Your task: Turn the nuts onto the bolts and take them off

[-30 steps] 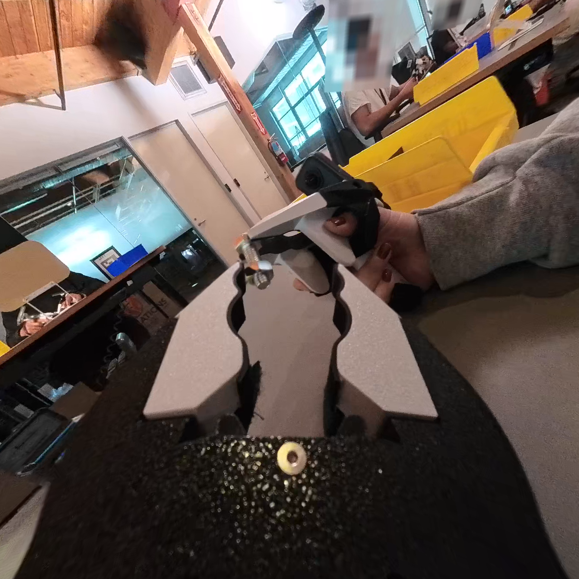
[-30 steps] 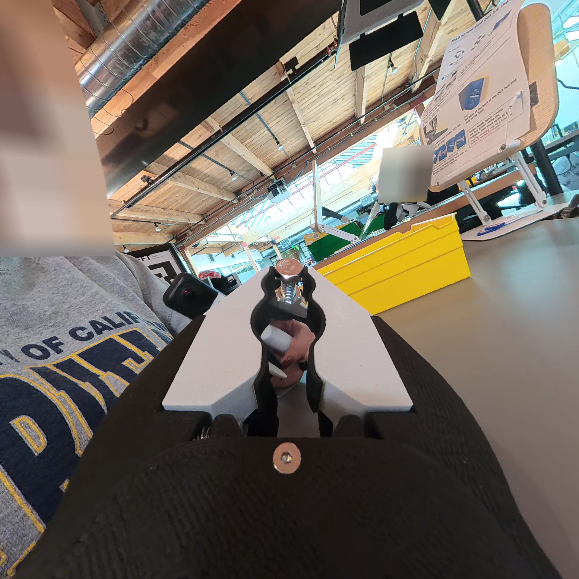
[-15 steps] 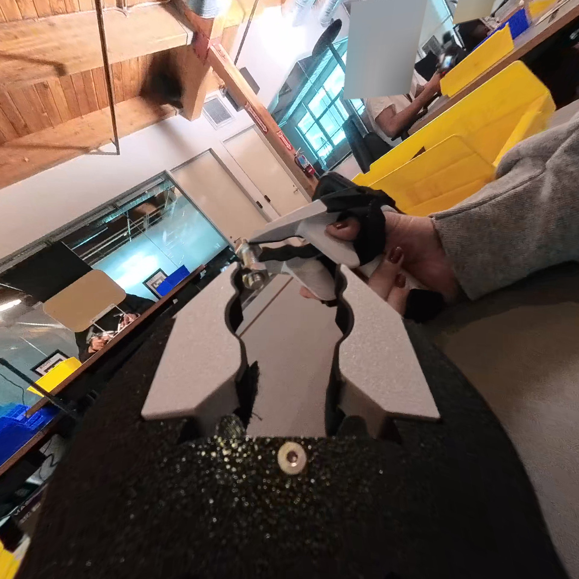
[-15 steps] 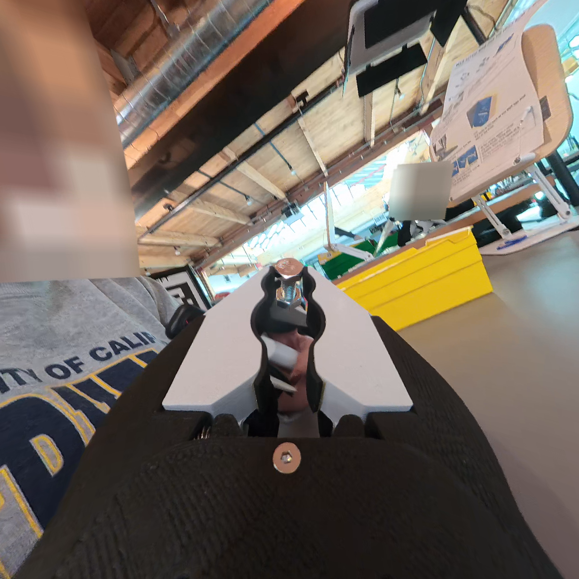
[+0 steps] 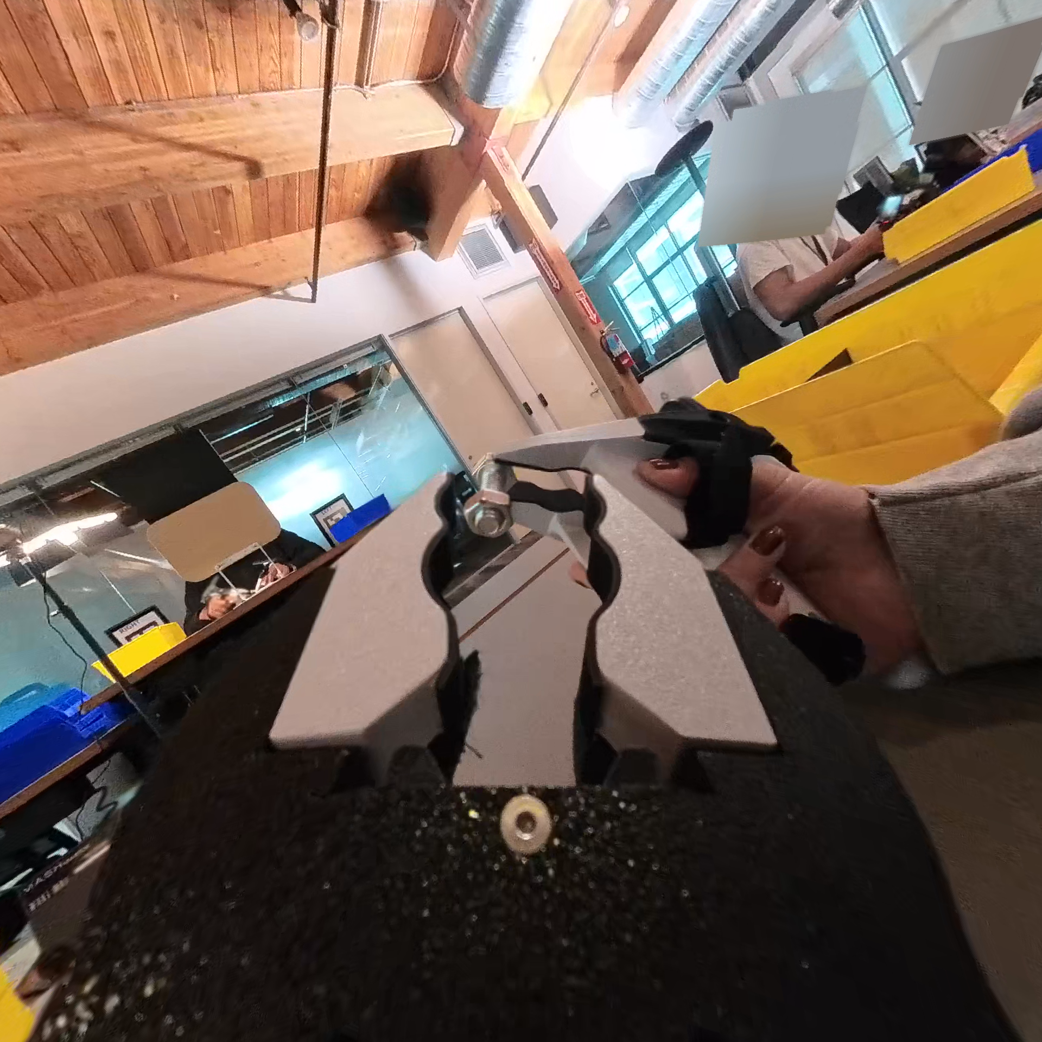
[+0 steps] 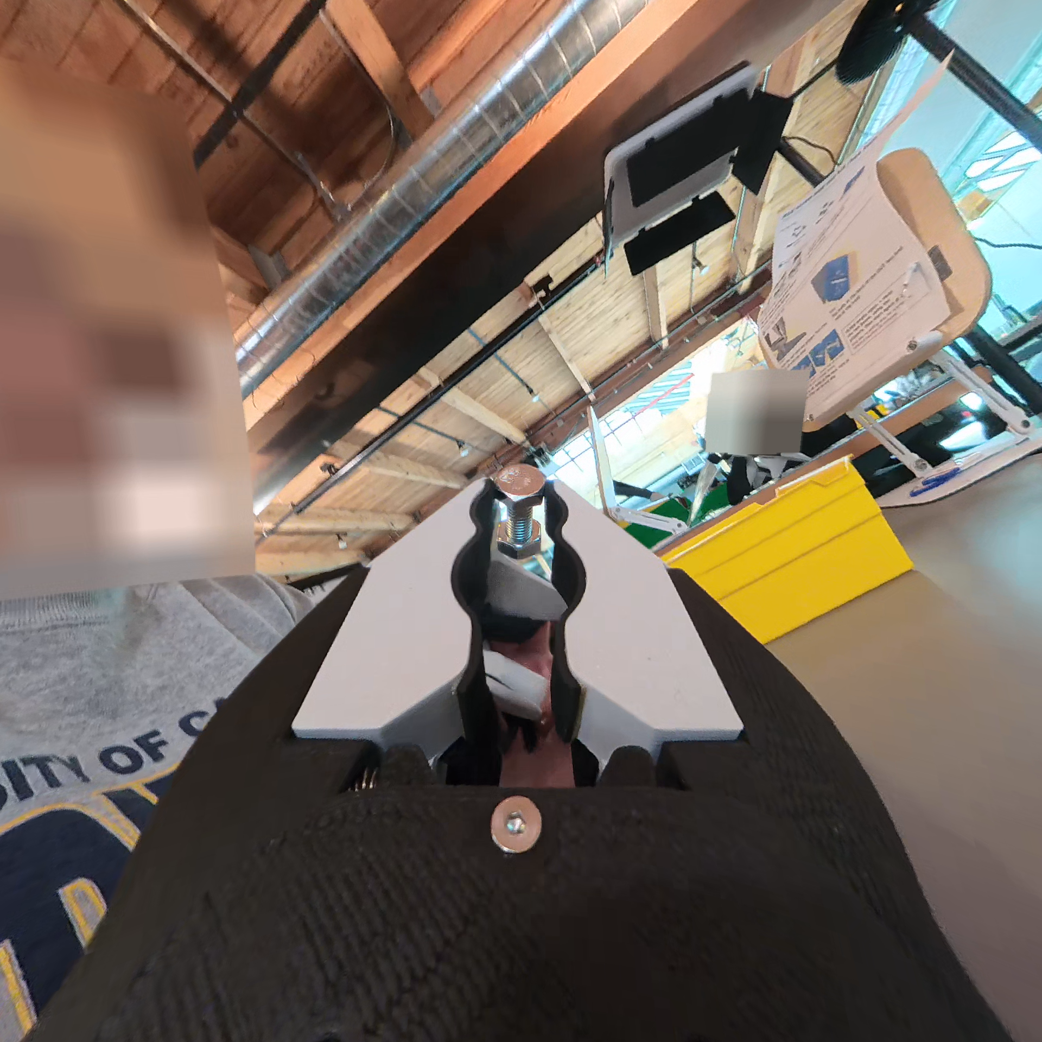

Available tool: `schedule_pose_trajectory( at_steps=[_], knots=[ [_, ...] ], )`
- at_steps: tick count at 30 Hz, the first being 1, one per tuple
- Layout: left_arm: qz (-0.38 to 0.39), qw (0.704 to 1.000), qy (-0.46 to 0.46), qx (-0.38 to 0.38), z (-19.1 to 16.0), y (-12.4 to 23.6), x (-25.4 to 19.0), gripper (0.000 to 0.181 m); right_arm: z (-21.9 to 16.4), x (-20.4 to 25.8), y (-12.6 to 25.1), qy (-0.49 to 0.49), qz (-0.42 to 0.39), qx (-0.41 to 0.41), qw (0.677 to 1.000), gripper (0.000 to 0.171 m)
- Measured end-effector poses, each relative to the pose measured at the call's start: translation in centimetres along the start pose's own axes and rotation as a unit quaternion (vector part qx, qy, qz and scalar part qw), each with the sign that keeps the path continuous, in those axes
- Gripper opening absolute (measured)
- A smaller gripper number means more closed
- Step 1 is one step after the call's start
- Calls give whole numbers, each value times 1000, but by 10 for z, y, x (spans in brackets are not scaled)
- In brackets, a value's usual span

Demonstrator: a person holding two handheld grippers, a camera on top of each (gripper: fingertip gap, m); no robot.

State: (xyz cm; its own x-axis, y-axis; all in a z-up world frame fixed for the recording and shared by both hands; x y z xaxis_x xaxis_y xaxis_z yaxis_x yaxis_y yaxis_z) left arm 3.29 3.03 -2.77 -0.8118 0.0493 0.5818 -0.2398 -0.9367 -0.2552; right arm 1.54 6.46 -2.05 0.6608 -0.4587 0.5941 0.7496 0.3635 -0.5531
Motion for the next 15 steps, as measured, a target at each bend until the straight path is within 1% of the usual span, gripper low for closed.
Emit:
schedule_pose_trajectory(
  at_steps=[3, 5, 6, 8, 11, 13, 15],
  knots=[
    [-4, 999, 19, 31, -14, -6, 0, 40, 1, 1, 0, -10, 6, -6, 1000, 16],
    [-6, 995, 43, 87, -36, -10, 1, 40, 2, 4, 0, -12, 11, -9, 1000, 16],
    [2, 993, 58, 100, -43, -11, 4, 42, 3, 4, 0, -12, 11, -10, 1000, 16],
    [12, 996, 67, 65, -33, -7, 10, 45, 3, 3, 0, -14, 9, -12, 1000, 15],
    [15, 1000, 19, 11, -8, -2, 6, 45, 3, 2, 0, -17, 7, -12, 1000, 16],
    [7, 1000, -3, 0, 0, -4, -2, 43, 1, 2, 0, -17, 8, -8, 1000, 16],
    [-5, 1000, 5, 6, -2, -6, -6, 39, 0, 2, -1, -16, 8, -5, 1000, 16]
  ],
)
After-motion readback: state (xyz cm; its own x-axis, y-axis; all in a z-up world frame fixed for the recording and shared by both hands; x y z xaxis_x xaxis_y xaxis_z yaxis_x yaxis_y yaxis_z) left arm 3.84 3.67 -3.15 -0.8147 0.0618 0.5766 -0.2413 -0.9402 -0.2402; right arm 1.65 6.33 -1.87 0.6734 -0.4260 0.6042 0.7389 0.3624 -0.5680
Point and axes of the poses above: each gripper's, where its closed fingertips meet, y back along the fingers, z out of its top, x = y × z across the jaws, the point moved 1 cm from there along y, back along the fingers, and after that the axes turned 9 degrees about -z, right-handed, at the moved point
